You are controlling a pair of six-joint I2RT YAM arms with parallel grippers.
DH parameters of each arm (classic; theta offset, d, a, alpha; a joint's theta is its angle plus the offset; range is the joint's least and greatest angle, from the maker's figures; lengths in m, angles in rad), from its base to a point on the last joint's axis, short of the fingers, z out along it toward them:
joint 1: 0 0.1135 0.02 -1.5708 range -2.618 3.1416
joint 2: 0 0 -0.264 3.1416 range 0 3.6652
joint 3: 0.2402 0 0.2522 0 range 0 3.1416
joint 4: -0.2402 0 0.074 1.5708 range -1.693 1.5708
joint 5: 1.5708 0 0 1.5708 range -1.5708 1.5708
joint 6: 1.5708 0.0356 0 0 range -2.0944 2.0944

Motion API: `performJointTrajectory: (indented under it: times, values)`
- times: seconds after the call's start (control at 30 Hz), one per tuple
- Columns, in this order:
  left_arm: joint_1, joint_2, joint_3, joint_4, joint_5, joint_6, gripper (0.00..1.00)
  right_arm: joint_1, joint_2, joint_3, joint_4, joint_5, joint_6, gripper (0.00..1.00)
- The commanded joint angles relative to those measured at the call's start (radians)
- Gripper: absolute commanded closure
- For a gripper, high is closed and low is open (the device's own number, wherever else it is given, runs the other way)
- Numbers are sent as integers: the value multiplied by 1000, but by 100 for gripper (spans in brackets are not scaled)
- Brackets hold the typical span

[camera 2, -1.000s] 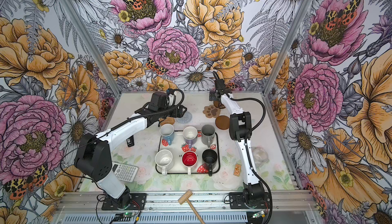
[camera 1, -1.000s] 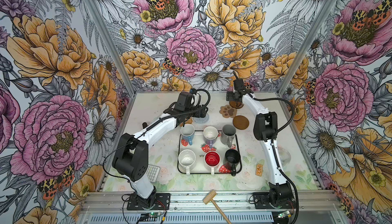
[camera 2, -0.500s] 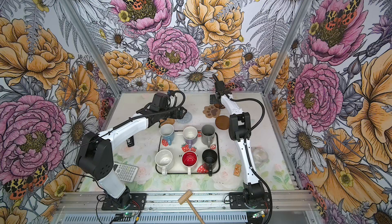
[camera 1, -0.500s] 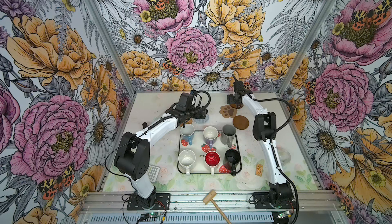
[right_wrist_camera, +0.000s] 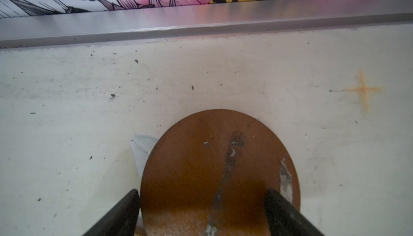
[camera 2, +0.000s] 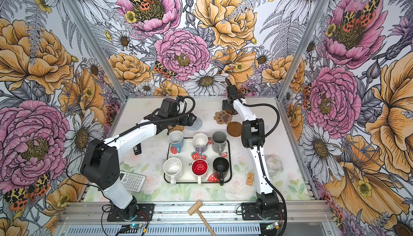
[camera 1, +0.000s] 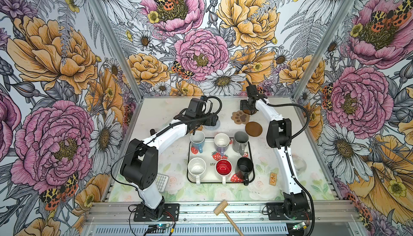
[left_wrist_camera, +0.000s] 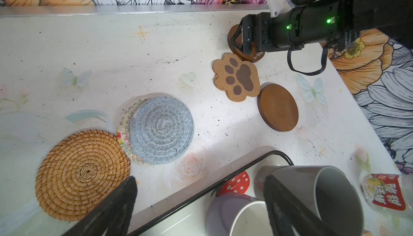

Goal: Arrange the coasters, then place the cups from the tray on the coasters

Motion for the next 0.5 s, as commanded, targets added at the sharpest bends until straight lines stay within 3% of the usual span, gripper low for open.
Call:
performJointTrajectory:
  times: [0.0,0.37,0.47]
  values:
    - [-5,-34,-11,-1,-26,27,10,-19,26,16,-68,11,49,13]
    - [-5,-52,-25,-2,-21,32,10,-41,-9,14,-156,3,62,20]
    - [-5,-61,-33,-2,-28,34,10,-30,-45,15,-157,59,25,20]
